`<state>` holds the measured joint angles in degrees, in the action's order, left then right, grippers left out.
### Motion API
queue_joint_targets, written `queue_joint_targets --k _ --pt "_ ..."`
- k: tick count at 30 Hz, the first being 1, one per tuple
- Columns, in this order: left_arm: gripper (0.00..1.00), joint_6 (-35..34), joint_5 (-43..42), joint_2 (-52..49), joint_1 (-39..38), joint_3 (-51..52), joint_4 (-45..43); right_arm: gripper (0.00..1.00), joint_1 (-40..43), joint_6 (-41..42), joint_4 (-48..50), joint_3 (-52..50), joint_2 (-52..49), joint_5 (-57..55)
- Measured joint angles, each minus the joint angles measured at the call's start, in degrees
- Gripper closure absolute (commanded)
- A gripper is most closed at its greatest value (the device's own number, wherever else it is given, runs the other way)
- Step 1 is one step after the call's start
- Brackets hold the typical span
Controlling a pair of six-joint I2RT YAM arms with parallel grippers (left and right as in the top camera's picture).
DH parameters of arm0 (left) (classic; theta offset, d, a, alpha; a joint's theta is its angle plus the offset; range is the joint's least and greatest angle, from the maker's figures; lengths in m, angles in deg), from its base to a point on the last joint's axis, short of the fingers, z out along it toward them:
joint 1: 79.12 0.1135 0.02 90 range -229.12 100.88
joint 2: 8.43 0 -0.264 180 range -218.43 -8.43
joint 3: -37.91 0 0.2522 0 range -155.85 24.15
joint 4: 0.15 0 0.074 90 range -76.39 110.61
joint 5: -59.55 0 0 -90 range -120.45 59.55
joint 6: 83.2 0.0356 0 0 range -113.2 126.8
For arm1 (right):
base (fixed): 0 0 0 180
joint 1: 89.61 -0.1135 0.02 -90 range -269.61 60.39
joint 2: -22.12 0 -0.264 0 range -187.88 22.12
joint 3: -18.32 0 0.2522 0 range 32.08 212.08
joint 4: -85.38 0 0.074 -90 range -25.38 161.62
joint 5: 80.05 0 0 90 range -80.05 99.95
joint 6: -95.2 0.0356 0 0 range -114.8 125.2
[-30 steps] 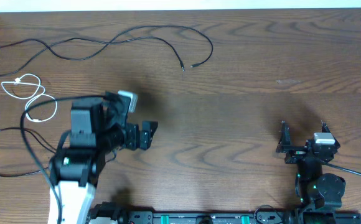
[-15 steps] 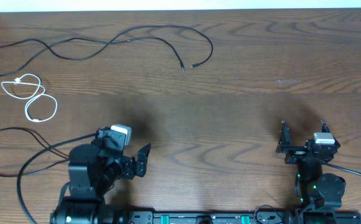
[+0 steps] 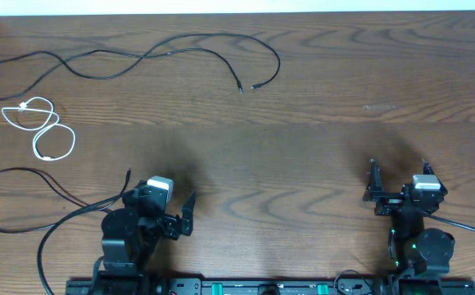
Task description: Untangle cables
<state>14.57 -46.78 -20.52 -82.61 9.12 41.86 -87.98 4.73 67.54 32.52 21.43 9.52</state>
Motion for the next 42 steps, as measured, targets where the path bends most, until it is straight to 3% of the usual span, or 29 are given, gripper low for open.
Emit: queue_joint_targets --k 8,14,28,42 --pt "0.02 0.0 0.2 5.5 0.0 9.6 -20.6 0.01 0.0 0.0 0.0 0.0 0.0 0.0" --pt "0.02 -2.7 3.7 8.5 0.0 13.5 -28.8 0.01 0.0 0.0 0.0 0.0 0.0 0.0" --pt "0.02 -12.9 13.3 11.5 1.6 14.3 -27.0 0.01 0.0 0.0 0.0 0.0 0.0 0.0" --pt "0.02 -4.5 13.5 11.5 0.7 14.3 -26.9 0.01 0.0 0.0 0.0 0.0 0.0 0.0"
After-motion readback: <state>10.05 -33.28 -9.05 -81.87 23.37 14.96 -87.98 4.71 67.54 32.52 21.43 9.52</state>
